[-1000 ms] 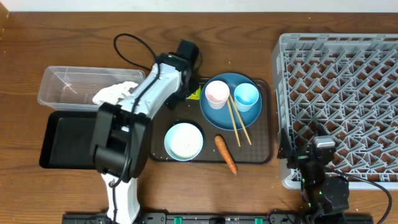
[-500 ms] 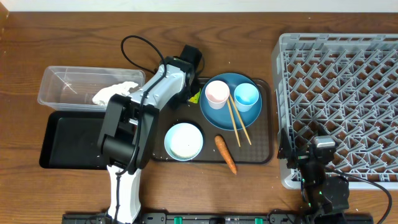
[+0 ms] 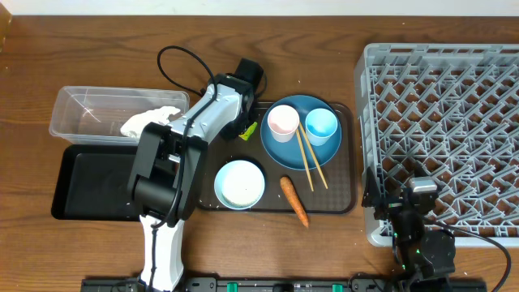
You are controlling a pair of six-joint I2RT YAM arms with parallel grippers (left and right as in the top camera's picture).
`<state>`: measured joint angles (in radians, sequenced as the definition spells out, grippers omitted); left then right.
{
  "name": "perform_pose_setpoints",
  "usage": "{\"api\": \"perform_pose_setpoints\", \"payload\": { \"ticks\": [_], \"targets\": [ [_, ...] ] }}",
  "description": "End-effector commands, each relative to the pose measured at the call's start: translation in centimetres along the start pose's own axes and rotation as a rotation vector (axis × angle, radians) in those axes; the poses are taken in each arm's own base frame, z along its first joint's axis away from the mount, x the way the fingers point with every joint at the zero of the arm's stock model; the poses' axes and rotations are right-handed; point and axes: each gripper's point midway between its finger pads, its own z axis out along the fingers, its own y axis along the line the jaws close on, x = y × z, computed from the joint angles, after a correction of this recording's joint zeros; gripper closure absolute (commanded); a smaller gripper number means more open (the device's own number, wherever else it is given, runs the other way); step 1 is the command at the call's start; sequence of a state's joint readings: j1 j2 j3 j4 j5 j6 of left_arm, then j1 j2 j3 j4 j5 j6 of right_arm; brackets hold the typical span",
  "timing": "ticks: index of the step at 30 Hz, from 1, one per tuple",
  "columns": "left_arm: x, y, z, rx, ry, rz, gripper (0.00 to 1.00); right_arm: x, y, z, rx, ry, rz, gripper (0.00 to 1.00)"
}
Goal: Sort waste into correct bins and load items into the dishwasher rack
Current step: 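Grasp the foil snack and drop it into the clear bin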
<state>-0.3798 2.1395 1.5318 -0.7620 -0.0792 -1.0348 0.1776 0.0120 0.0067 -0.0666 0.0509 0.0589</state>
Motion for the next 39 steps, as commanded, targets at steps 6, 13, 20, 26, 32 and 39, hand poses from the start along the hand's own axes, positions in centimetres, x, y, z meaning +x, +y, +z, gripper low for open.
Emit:
{"api": "perform_pose_setpoints", "payload": {
  "ticks": [6,13,20,26,32,39],
  "targets": [
    [-0.1,0.3,0.3,-0.016,-0.001,0.111,0.67,0.0,-0.3,0.0,0.013,-0.001,-0.010,0.01],
    [-2.3,-0.4,-4.7,0.075,-0.077,0.161,0.56,0.0,-0.3,0.0,0.012,-0.001,-0.010,0.01],
    [-2.6,-0.4,-5.7,0.095,-0.089,0.153,0.30,0.0,-0.3,0.0,0.012,-0.001,-0.010,0.01],
    [-1.9,0.0,-3.4,0.060,-0.064,0.147,0.30,0.0,-0.3,0.0,0.012,-0.001,-0.010,0.01],
    [-1.3,0.2,-0.6,0.028,-0.044,0.153,0.30,0.0,-0.3,0.0,0.012,-0.001,-0.010,0.01],
    [-0.8,0.5,1.7,-0.004,-0.022,0.159,0.36,0.0,-0.3,0.0,0.013,-0.001,-0.010,0.01]
  ]
}}
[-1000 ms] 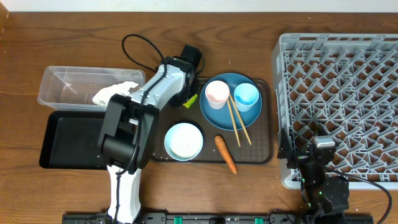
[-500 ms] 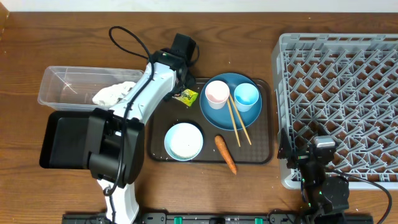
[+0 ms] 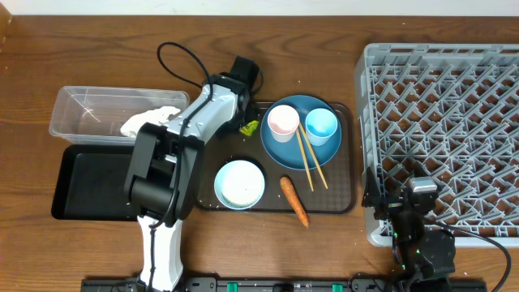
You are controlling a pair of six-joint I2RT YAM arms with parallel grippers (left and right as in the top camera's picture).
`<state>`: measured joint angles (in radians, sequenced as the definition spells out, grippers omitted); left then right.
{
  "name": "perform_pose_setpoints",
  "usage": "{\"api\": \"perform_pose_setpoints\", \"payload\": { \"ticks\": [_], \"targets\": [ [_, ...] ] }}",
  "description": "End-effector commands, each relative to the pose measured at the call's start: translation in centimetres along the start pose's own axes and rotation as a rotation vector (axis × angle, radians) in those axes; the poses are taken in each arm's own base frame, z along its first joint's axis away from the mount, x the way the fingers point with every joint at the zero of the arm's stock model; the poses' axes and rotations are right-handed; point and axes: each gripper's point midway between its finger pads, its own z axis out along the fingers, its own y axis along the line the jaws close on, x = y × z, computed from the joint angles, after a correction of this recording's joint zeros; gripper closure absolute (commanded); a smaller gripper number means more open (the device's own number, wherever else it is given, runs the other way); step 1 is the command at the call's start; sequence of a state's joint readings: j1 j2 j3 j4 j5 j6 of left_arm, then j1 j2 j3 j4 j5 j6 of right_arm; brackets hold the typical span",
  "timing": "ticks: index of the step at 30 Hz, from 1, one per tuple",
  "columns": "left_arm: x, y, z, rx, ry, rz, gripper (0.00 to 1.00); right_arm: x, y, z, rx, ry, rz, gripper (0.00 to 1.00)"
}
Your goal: Sort waste into correct bins and load items into the dishwasher rack
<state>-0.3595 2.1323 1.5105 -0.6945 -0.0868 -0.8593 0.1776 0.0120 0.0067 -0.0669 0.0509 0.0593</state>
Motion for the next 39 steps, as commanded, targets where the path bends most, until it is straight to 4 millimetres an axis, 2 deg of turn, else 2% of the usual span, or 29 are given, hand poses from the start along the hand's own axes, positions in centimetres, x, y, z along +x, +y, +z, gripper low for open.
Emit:
{"api": "perform_pose_setpoints", "payload": {
  "ticks": [1,4,9,13,17,22,25,29,31,33,39],
  "targets": [
    [0.7,0.9,1.4,-0.040,0.018,0.012,0.41,0.0,-0.3,0.0,0.012,-0.002,-0.011,0.01],
    [1.1,0.7,1.3,-0.027,0.040,0.012,0.64,0.0,-0.3,0.0,0.012,-0.002,-0.011,0.01],
    [1.9,0.2,0.8,0.010,0.090,0.014,0.94,0.0,-0.3,0.0,0.012,-0.002,-0.011,0.01],
    [1.7,0.2,-0.8,0.024,0.081,0.013,0.94,0.0,-0.3,0.0,0.012,-0.002,-0.011,0.01],
    [0.8,-0.3,-3.9,0.075,0.042,0.023,0.94,0.0,-0.3,0.0,0.012,-0.002,-0.011,0.01],
    [-1.2,-0.7,-9.7,0.184,-0.060,0.106,0.94,0.0,-0.3,0.0,0.012,-0.002,-0.011,0.01],
    [-2.7,0.1,-13.1,0.231,-0.118,0.105,0.94,0.0,-0.3,0.0,0.012,-0.002,-0.011,0.01],
    [-5.1,3.2,-16.6,0.253,-0.177,0.022,0.94,0.0,-0.3,0.0,0.013,-0.001,-0.011,0.01],
    [-6.3,5.1,-17.4,0.245,-0.193,-0.027,0.94,0.0,-0.3,0.0,0.013,-0.001,-0.011,0.01],
    [-7.8,7.7,-17.6,0.220,-0.202,-0.094,0.94,0.0,-0.3,0.0,0.013,-0.001,-0.011,0.01],
    [-11.5,14.4,-16.4,0.139,-0.205,-0.274,0.94,0.0,-0.3,0.0,0.013,-0.001,-0.011,0.01]
  ]
}}
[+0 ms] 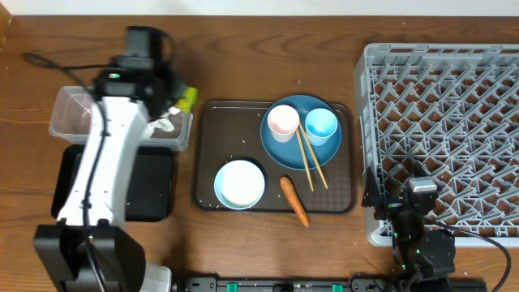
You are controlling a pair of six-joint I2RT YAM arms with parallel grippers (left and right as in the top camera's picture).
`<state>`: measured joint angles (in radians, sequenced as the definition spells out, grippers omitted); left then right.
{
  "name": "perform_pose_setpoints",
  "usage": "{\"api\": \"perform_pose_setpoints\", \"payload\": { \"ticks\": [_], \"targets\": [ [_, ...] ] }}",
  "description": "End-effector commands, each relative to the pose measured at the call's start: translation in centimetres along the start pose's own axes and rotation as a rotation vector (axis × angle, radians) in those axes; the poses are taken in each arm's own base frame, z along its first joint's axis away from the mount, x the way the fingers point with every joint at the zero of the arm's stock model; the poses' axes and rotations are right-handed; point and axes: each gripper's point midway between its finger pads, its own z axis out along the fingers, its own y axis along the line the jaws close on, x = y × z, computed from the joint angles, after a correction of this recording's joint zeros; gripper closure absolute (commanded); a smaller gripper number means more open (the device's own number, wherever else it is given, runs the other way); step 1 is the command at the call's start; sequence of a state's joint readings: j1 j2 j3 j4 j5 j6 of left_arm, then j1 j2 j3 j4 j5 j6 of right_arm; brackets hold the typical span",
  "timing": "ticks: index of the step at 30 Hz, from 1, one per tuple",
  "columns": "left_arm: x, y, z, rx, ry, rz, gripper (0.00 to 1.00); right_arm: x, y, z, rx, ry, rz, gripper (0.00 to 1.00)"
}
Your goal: Sort waste into correct bins and load items into the dishwasher rack
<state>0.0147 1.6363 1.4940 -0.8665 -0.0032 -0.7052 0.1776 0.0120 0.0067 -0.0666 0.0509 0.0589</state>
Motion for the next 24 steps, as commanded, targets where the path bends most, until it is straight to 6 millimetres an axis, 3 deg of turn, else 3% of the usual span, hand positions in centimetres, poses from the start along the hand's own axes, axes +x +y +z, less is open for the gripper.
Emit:
{"api": "perform_pose_setpoints", "payload": {
  "ticks": [1,9,16,20,22,24],
  "targets": [
    [-2.3,3.2,0.7,-0.058,-0.018,-0.069,0.94,0.0,-0.3,0.0,0.013,0.000,-0.010,0.01],
    [-6.0,8.6,3.0,-0.186,-0.072,-0.181,0.91,0.0,-0.3,0.0,0.013,0.000,-0.011,0.01],
    [-6.4,11.0,6.6,-0.248,-0.034,-0.218,0.89,0.0,-0.3,0.0,0.013,0.000,-0.010,0.01],
    [-6.4,11.3,7.8,-0.259,-0.024,-0.221,0.88,0.0,-0.3,0.0,0.013,0.000,-0.011,0.01],
    [-6.6,11.2,7.7,-0.252,-0.032,-0.222,0.73,0.0,-0.3,0.0,0.013,0.000,-0.010,0.01],
    [-6.9,11.0,7.3,-0.243,-0.044,-0.223,0.44,0.0,-0.3,0.0,0.013,0.000,-0.010,0.01]
  ]
}}
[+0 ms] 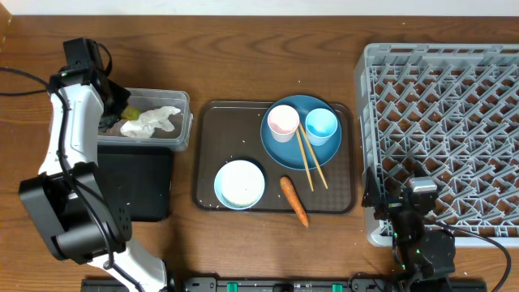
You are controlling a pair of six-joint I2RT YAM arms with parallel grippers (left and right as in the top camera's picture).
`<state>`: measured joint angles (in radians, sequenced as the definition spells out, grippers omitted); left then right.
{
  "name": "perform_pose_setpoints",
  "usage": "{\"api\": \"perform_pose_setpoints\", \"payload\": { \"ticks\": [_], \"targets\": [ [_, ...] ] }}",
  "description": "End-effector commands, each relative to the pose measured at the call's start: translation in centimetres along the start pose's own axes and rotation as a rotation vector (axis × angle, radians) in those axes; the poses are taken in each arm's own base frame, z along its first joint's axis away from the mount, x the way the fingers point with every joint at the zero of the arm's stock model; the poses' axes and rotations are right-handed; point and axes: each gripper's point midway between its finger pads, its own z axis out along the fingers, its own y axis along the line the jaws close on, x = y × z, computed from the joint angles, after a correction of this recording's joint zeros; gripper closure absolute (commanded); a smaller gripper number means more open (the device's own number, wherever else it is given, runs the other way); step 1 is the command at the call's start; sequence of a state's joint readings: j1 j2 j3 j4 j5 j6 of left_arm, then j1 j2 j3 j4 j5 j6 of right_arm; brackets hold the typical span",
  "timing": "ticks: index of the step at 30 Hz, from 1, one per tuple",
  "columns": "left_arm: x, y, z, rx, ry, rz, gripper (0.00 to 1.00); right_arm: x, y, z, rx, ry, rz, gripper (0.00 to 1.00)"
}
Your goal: Sort waste into correct bins and load items into the dishwasher rack
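Observation:
My left gripper [119, 107] hangs over the left end of the clear plastic bin [183, 130], shut on a small yellow-green scrap of waste [125, 110]. Crumpled white tissue [152, 120] lies in that bin. On the brown tray [212, 130] sit a blue plate [304, 148] carrying a pink cup [283, 122], a blue cup [321, 124] and chopsticks [310, 162], a pale bowl [240, 183] and a carrot [294, 200]. My right gripper [421, 191] rests at the grey dishwasher rack's [442, 122] front edge; its jaws are not discernible.
A black bin [138, 186] lies just in front of the clear bin, partly under my left arm. The left arm's cable loops off toward the table's left edge. The rack fills the right side of the table.
My left gripper, still holding the yellow-green scrap, has moved from above the clear bin's right end to its left end. The right arm has not moved.
My left gripper was down at the tray's back left corner on the yellow-green scrap, beside the blue plate. Later it held the scrap above the clear bin's right end, and now holds it over the bin's left end.

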<state>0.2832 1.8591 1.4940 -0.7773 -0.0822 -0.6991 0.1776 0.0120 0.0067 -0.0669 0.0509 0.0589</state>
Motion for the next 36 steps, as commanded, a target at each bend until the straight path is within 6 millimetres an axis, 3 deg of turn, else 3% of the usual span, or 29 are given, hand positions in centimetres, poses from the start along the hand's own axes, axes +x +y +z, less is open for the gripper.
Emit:
{"api": "perform_pose_setpoints", "payload": {
  "ticks": [1,4,10,13,16,19,23,29,31,36],
  "targets": [
    [-0.8,0.0,-0.8,0.008,-0.033,-0.001,0.34,0.0,-0.3,0.0,0.013,-0.001,-0.010,0.01],
    [-1.2,-0.2,-2.2,0.028,-0.054,-0.004,0.23,0.0,-0.3,0.0,0.013,-0.001,-0.011,0.01],
    [-1.1,-0.2,-7.1,0.107,-0.079,-0.011,0.21,0.0,-0.3,0.0,0.013,-0.001,-0.010,0.01],
    [1.1,-0.3,-10.0,0.189,0.002,0.008,0.21,0.0,-0.3,0.0,0.013,-0.001,-0.010,0.01],
    [4.6,-0.3,-12.8,0.275,0.134,0.058,0.21,0.0,-0.3,0.0,0.013,-0.001,-0.010,0.01],
    [8.2,1.3,-14.6,0.256,0.256,0.100,0.21,0.0,-0.3,0.0,0.013,-0.001,-0.010,0.01],
    [12.1,4.2,-15.9,0.155,0.387,0.185,0.28,0.0,-0.3,0.0,0.013,-0.001,-0.010,0.01],
    [16.2,7.2,-17.5,0.025,0.547,0.248,0.48,0.0,-0.3,0.0,0.013,-0.001,-0.010,0.01],
    [17.3,7.8,-18.1,-0.004,0.582,0.281,0.56,0.0,-0.3,0.0,0.013,-0.001,-0.010,0.01],
    [19.8,8.0,-18.7,-0.045,0.632,0.379,0.61,0.0,-0.3,0.0,0.013,-0.001,-0.010,0.01]
  ]
}}
